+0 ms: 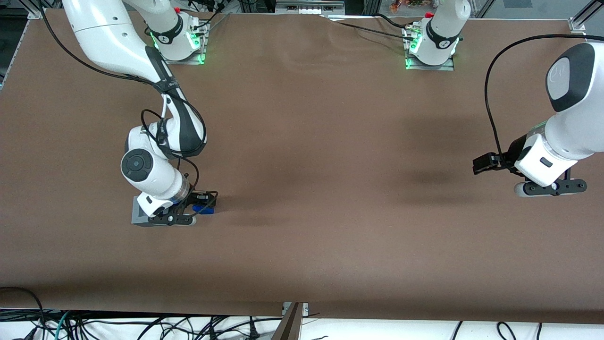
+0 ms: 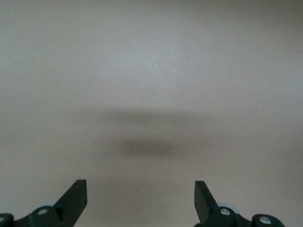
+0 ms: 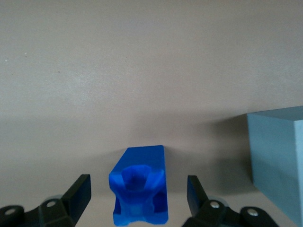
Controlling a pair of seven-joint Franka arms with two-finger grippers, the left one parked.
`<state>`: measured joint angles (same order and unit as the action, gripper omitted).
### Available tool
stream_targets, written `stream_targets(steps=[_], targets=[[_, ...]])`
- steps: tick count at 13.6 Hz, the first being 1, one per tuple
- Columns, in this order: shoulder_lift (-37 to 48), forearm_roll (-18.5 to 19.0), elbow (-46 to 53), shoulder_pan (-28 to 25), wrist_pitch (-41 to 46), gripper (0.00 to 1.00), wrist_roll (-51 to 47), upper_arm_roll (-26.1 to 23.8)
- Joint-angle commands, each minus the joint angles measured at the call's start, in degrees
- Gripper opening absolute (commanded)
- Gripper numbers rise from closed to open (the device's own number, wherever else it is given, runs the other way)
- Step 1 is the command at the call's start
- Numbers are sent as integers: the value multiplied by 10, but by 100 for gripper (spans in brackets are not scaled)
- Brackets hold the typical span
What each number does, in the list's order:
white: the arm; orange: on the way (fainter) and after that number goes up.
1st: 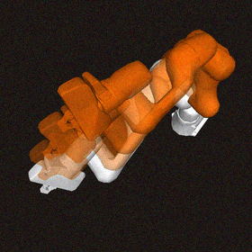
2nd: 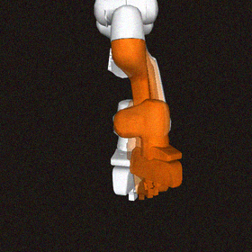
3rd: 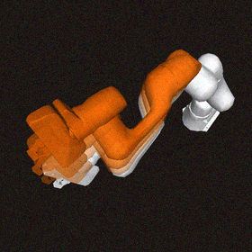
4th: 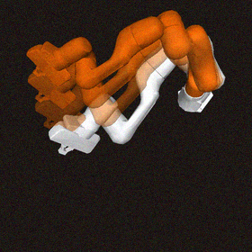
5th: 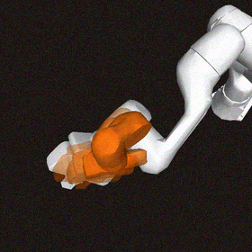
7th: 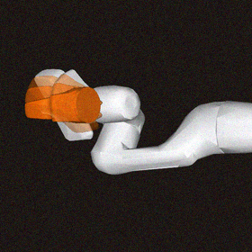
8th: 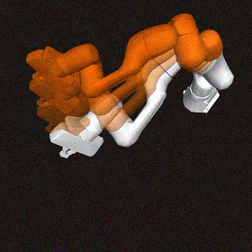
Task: Insert blue part into gray base with right arm
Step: 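Move the open right gripper over the blue part and lower it, then close the right gripper on the blue part and lift it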
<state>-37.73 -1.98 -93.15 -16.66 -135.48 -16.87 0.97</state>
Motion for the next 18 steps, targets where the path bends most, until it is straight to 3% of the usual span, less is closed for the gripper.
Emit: stream_targets(steps=[1,3,6,11,15,18], targets=[[-7,-6,-9,-8,-22,83,-16,2],[-7,-5,-12,-8,-23,69,-16,2],[2,-4,-9,-5,-15,27,4,3],[64,-5,45,25,164,23,118,8],[83,-5,49,80,190,23,248,11],[79,-5,48,116,190,23,280,11]])
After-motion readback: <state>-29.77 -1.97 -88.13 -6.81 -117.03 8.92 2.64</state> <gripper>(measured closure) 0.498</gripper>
